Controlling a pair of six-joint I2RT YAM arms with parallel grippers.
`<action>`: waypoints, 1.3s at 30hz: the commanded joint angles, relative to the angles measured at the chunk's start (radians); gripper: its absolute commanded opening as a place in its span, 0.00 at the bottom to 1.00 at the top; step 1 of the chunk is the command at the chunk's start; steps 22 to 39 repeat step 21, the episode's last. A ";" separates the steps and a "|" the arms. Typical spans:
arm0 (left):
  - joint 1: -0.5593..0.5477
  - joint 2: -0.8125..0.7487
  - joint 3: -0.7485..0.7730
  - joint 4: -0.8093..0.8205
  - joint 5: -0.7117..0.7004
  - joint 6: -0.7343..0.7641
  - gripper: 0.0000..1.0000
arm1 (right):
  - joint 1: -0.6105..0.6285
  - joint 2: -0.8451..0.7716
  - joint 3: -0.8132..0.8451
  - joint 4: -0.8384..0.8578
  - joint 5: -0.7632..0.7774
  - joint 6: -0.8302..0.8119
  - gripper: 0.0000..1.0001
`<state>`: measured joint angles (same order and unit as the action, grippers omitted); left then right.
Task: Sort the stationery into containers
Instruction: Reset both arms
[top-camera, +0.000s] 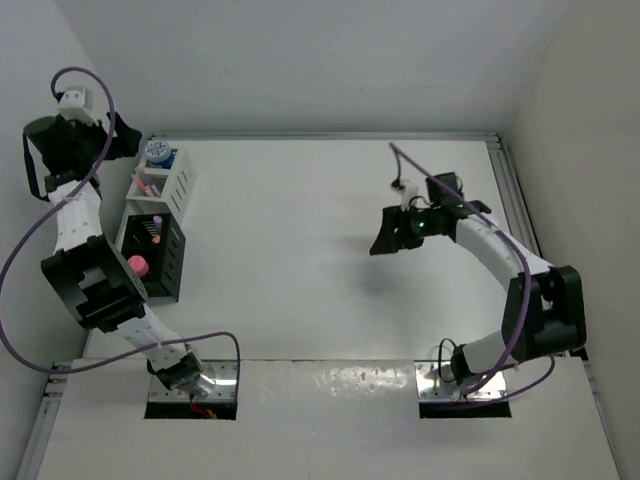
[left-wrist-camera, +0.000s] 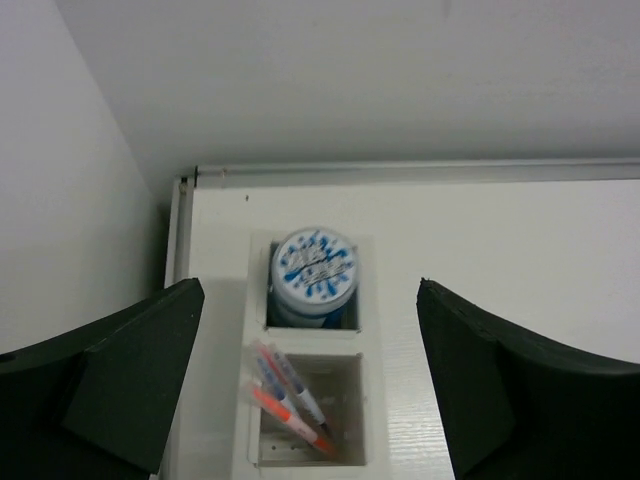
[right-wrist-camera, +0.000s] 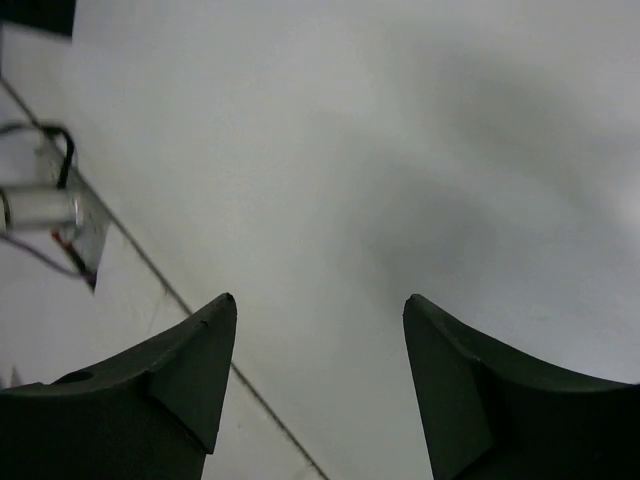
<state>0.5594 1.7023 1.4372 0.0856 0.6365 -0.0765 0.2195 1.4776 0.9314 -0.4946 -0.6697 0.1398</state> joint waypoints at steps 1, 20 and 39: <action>-0.093 -0.173 0.190 -0.337 0.020 0.187 0.95 | -0.164 -0.100 0.135 -0.007 -0.036 0.043 0.67; -0.642 -0.340 -0.122 -0.770 -0.110 0.363 1.00 | -0.500 -0.422 -0.008 -0.160 0.096 -0.029 0.99; -0.644 -0.345 -0.132 -0.758 -0.126 0.357 1.00 | -0.500 -0.422 -0.012 -0.163 0.097 -0.026 0.99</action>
